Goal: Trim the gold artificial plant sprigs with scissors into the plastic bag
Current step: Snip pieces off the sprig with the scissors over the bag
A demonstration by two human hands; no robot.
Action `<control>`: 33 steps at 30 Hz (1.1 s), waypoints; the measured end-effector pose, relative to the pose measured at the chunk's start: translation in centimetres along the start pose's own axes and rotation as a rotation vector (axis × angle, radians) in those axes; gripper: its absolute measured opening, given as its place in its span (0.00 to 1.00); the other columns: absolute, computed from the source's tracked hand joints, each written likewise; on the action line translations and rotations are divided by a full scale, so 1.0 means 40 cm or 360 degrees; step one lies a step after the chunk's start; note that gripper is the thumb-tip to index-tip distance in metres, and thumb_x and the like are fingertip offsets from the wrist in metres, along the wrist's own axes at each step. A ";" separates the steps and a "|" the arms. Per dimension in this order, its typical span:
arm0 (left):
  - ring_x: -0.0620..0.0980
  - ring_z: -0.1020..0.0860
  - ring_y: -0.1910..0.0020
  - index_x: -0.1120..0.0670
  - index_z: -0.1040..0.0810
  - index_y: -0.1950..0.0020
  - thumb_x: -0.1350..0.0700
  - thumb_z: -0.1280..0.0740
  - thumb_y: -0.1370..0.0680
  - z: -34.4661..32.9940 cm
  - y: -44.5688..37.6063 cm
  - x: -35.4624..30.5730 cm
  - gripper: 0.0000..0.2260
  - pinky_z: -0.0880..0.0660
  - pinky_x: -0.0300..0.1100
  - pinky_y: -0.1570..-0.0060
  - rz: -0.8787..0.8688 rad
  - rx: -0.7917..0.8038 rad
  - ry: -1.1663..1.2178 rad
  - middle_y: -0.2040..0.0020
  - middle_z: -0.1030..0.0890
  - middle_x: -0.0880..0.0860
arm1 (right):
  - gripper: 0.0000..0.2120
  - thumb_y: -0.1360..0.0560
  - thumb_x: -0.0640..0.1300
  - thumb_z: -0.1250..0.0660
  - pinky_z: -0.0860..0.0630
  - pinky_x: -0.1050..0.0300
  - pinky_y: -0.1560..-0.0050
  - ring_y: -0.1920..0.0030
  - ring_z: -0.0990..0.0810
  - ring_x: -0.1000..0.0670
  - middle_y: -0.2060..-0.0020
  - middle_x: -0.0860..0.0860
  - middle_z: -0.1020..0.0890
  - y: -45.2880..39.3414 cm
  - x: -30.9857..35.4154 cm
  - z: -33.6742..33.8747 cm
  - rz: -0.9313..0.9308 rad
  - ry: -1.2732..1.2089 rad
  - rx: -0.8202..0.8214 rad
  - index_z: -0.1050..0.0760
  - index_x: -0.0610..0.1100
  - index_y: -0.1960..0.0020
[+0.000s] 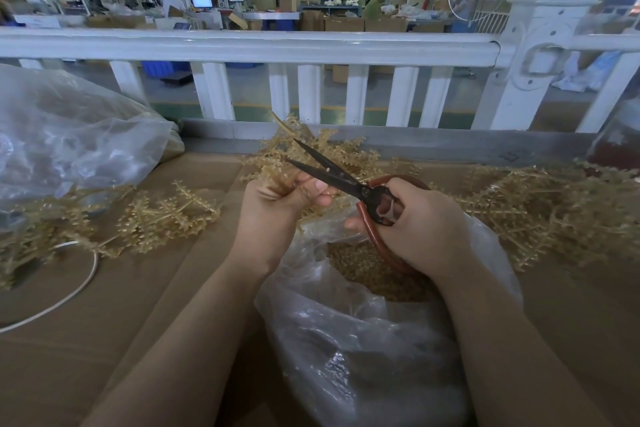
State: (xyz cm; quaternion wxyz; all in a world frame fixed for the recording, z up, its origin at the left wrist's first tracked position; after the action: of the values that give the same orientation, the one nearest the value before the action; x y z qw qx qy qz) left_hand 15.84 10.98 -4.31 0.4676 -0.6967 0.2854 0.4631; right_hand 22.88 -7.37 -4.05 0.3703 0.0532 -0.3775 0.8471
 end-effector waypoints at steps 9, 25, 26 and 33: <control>0.50 0.16 0.61 0.63 0.21 0.55 0.59 0.29 0.28 -0.006 -0.003 0.007 0.07 0.21 0.40 0.52 0.0048 0.0045 0.0147 0.62 0.15 0.54 | 0.18 0.32 0.77 0.38 0.37 0.71 0.69 0.70 0.29 0.66 0.72 0.65 0.28 -0.001 0.000 -0.001 -0.0014 -0.0041 0.0012 0.30 0.64 0.57; 0.49 0.20 0.62 0.53 0.14 0.61 0.59 0.25 0.31 -0.037 0.005 0.052 0.02 0.23 0.43 0.54 0.0270 0.0268 0.0139 0.59 0.17 0.58 | 0.06 0.31 0.51 0.21 0.22 0.69 0.65 0.64 0.16 0.59 0.64 0.60 0.15 -0.019 -0.037 -0.047 -0.0461 -0.0947 0.0198 0.18 0.55 0.58; 0.48 0.21 0.62 0.51 0.14 0.61 0.58 0.25 0.32 -0.038 0.005 0.051 0.02 0.23 0.44 0.52 0.0266 0.0287 0.0121 0.58 0.17 0.58 | 0.06 0.30 0.49 0.21 0.23 0.70 0.65 0.64 0.16 0.59 0.64 0.60 0.15 -0.019 -0.038 -0.049 -0.0468 -0.0955 0.0212 0.18 0.55 0.58; 0.45 0.19 0.61 0.55 0.15 0.57 0.51 0.26 0.29 -0.033 0.005 0.044 0.07 0.24 0.35 0.58 0.0235 0.0262 0.0091 0.61 0.16 0.52 | 0.08 0.28 0.44 0.22 0.24 0.70 0.66 0.65 0.16 0.59 0.66 0.60 0.15 -0.017 -0.047 -0.053 -0.0479 -0.0939 0.0201 0.19 0.54 0.60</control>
State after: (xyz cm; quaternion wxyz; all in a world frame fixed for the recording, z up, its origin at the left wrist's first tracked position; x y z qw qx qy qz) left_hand 16.87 9.76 -5.81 0.4797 -0.6460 0.3862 0.4511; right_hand 25.09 -6.73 -5.81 0.3619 0.3739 -0.4032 0.7528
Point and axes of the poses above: each hand's wrist, its own y-axis away from the middle knuckle, its own z-axis out of the back of the hand, x = y × z, the point moved 5 cm from there along -y, towards the middle knuckle
